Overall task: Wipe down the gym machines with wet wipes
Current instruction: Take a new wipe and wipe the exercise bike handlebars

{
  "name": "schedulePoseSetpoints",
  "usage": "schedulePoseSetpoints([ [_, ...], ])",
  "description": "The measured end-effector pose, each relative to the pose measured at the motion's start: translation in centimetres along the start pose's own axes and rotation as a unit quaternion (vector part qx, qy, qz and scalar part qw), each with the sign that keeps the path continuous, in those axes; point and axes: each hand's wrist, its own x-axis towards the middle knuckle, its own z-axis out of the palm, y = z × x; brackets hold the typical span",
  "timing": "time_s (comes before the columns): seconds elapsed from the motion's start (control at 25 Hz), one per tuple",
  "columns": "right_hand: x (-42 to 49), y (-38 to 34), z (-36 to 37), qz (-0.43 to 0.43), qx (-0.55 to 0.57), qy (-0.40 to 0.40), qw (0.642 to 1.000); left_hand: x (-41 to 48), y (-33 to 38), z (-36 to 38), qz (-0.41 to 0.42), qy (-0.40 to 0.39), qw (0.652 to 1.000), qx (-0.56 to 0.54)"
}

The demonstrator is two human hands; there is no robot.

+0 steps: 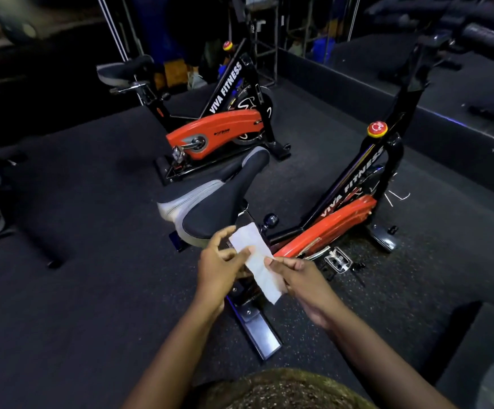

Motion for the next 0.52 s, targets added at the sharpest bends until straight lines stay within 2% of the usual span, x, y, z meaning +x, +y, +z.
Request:
schedulePoseSetpoints([
  [0.08, 0.2, 0.3, 0.3, -0.001, 0.065, 0.043, 0.997, -0.8, -0.3, -0.2, 0.001, -0.003, 1.000, 0.009],
  [0.2, 0.3, 0.7, 0.3, -0.064, 0.026, 0.100, 0.993, -2.9, -0.5, 0.3, 0.052, -0.059, 0.991, 0.106],
  [0.28, 0.0, 0.6, 0.1, -0.098, -0.022, 0.075, 0.992, -3.2, -0.4, 0.7, 0.030, -0.071, 0.997, 0.030],
  [0.4, -0.3, 0.3, -0.1, -0.089, -0.073, 0.034, 0.993, -2.6, 0.2, 0.4, -0.067, -0.080, 0.984, -0.142],
  [0.52, -0.5, 0.1, -0.1, -0.114, -0.087, 0.042, 0.989, -2.7, 0.4, -0.2, -0.049, -0.089, 0.988, -0.118],
])
